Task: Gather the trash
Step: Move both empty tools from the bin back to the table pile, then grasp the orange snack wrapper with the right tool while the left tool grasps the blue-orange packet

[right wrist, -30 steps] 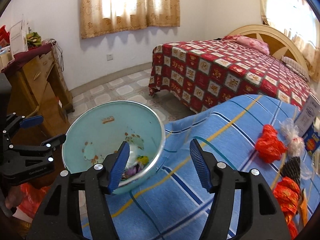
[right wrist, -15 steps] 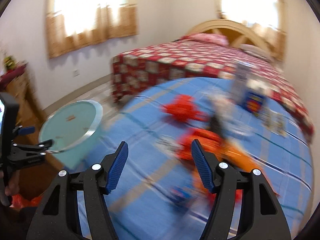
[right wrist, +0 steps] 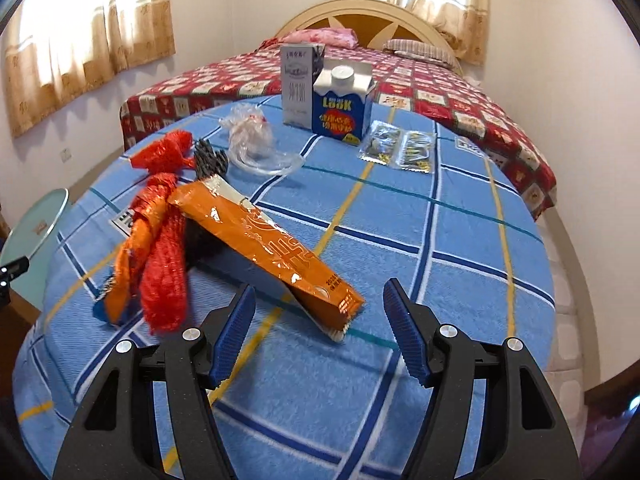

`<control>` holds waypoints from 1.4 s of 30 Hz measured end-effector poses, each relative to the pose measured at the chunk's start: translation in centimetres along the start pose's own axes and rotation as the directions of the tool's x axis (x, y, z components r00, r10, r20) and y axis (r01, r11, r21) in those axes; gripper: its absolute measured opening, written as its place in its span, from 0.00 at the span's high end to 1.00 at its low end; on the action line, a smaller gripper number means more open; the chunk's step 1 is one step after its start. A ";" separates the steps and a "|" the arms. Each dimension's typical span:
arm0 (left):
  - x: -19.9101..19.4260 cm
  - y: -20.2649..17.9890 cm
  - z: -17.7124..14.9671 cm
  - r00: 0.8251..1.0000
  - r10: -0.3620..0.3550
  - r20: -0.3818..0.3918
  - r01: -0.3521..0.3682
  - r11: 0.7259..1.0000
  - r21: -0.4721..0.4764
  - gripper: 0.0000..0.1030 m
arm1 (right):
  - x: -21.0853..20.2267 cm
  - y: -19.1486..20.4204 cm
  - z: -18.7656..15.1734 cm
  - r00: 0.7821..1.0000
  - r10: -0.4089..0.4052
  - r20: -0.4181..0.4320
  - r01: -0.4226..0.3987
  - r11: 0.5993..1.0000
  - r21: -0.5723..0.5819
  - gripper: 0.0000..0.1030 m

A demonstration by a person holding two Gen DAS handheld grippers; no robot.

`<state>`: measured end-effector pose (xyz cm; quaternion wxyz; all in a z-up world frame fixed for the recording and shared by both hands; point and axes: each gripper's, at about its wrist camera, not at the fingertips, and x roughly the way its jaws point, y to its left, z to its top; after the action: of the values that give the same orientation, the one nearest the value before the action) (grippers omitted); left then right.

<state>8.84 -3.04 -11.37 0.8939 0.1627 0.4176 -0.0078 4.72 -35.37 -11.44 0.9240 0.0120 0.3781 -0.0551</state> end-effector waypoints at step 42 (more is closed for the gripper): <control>-4.0 -14.3 2.1 0.947 -0.322 -0.004 0.319 0.937 0.145 0.78 | -5.5 -2.6 -4.4 0.990 0.129 0.064 -0.137 0.979 0.153 0.95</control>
<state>5.64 -17.67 -11.18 0.8708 0.1563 0.4279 -0.1849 -2.49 -37.19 -10.70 0.9317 0.1084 0.3460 -0.0231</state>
